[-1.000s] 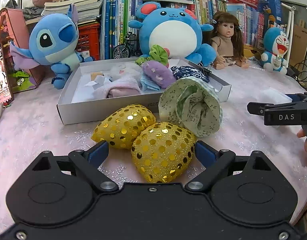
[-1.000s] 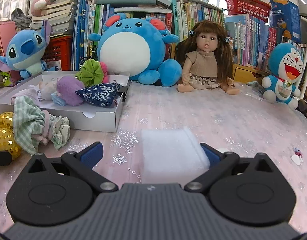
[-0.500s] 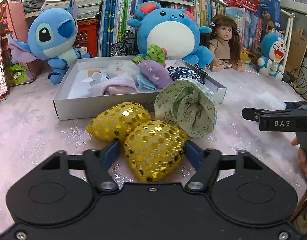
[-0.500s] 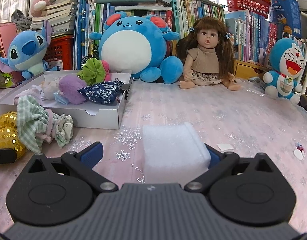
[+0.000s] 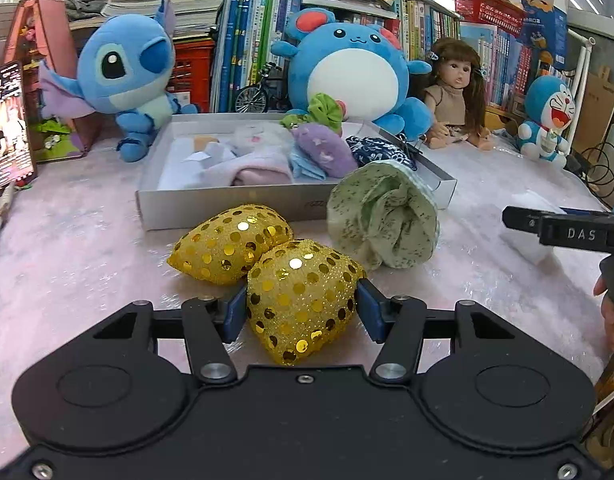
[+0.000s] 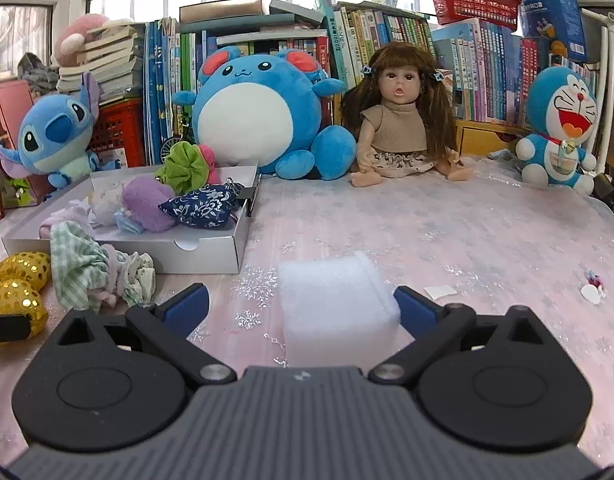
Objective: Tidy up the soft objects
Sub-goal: 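Grasp the gold sequin hearts with the left tool while the right tool grasps the foam block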
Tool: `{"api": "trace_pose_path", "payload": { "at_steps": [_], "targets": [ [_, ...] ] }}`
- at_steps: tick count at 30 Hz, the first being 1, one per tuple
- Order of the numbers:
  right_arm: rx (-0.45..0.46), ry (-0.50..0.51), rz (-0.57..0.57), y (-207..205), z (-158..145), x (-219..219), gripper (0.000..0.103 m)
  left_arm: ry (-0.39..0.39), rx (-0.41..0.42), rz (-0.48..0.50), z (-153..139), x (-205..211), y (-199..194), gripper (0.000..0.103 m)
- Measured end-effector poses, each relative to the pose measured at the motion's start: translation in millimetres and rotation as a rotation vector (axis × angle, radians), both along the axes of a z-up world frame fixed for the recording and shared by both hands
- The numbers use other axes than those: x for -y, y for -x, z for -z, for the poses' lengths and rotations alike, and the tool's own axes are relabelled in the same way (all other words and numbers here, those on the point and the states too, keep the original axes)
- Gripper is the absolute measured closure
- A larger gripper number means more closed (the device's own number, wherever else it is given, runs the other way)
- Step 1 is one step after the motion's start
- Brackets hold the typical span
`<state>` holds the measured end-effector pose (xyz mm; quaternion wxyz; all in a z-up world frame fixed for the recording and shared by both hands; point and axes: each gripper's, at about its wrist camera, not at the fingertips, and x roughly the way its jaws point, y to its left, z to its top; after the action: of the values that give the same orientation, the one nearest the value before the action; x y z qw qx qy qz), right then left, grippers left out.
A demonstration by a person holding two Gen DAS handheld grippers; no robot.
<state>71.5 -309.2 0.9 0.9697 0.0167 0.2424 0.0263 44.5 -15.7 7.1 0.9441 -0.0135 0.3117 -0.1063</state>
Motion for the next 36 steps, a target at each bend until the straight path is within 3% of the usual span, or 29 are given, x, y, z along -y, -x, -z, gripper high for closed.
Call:
{"api": "trace_pose_path", "payload": {
  "at_steps": [8,12,16,23,27,30,36],
  "targets": [
    [-0.018,-0.033,0.018,8.4,3.0,6.4,0.004,-0.05,0.011,-0.014,-2.1,-17.8,19.2,0.04],
    [-0.028,-0.051,0.022,12.0,5.7,6.8,0.013,-0.065,0.041,-0.039,-6.3,-22.2,25.0,0.026],
    [-0.022,-0.053,0.032,14.9,6.2,5.1,0.021,-0.028,0.051,-0.074,-10.5,-21.5,21.7,0.019],
    [-0.022,-0.035,0.038,15.1,8.7,-1.6,0.032,0.032,-0.024,-0.178,-3.6,-11.1,0.9,0.017],
    [-0.02,-0.041,0.045,14.2,8.5,-3.4,0.044,0.013,-0.038,-0.202,-0.9,-2.8,-4.7,0.02],
    [-0.019,-0.058,0.041,13.2,7.5,-3.8,0.044,0.028,-0.063,-0.205,2.2,-1.7,-8.1,0.037],
    [0.004,-0.061,0.031,13.4,2.7,-9.0,0.044,0.036,-0.051,-0.194,0.4,-4.9,-5.7,0.047]
  ]
}}
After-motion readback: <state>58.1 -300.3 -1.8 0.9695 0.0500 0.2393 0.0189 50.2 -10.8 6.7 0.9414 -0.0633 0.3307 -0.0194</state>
